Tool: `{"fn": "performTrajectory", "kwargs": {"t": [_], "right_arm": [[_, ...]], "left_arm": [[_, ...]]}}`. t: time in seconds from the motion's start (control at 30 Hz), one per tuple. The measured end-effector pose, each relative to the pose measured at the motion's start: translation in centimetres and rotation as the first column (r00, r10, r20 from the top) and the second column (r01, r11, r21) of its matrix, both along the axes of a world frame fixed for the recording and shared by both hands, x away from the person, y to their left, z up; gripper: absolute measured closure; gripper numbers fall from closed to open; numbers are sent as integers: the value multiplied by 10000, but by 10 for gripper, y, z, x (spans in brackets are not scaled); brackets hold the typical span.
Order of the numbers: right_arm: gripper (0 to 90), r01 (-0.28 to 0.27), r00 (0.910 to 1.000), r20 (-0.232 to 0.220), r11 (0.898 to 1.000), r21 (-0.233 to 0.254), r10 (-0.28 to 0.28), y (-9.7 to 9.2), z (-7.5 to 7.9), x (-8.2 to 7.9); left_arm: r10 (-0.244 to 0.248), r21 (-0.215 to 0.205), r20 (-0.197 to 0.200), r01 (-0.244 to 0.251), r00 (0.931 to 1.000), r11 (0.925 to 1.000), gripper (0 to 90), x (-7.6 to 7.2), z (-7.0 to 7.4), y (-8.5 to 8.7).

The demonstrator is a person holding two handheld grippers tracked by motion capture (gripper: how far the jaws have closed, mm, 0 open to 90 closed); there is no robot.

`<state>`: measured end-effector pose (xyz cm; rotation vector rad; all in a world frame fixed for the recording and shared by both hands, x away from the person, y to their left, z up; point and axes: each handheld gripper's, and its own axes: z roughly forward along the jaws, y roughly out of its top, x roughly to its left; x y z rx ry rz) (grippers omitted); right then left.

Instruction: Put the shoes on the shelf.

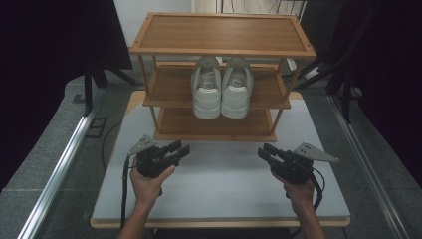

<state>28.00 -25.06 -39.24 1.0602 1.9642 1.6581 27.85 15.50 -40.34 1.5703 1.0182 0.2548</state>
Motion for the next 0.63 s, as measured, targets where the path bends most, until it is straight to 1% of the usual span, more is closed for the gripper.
{"fn": "performTrajectory", "kwargs": {"t": [0.03,0.1,0.13,0.17,0.23,0.27,0.3,0.33,0.43,0.53,0.63], "right_arm": [[658,19,10000,-62,10000,-22,-19,-1,-3,-1],[656,105,9998,-148,9997,-240,-109,-7,-14,-4],[656,105,9998,-148,9997,-240,-109,-7,-14,-4],[656,120,9997,-226,9996,-251,-126,-9,-18,-5],[656,164,9994,-293,9995,-277,-172,-11,-24,-5],[656,183,9993,-320,9994,-309,-193,-12,-26,-5],[656,170,9993,-343,9994,-312,-180,-12,-27,-4],[656,183,9994,-299,9994,-309,-192,-12,-27,-4],[654,233,9995,-225,9995,-196,-237,-12,-26,-5],[647,260,9995,-173,9995,-161,-263,-11,-26,-6],[619,247,9996,-119,9996,-167,-249,-10,-27,-8]], "left_arm": [[-19,-4,-43,19,10000,10000,548,-3,-3,1],[-23,89,-44,23,10000,10000,544,-7,-6,3],[33,59,-43,-33,10000,10000,544,-9,-8,5],[41,40,-75,-41,10000,10000,544,-9,-10,6],[35,189,-104,-33,9999,9998,542,-10,-11,7],[85,141,-87,-84,9999,9999,541,-10,-11,8],[48,17,-123,-48,9999,10000,541,-9,-11,7],[24,-21,-115,-24,9999,10000,541,-9,-11,7],[-62,49,-50,63,10000,10000,540,-10,-10,4],[-89,-124,-125,87,9999,9999,536,-11,-12,5],[-17,-175,-192,14,9998,9998,525,-12,-13,8]]}}
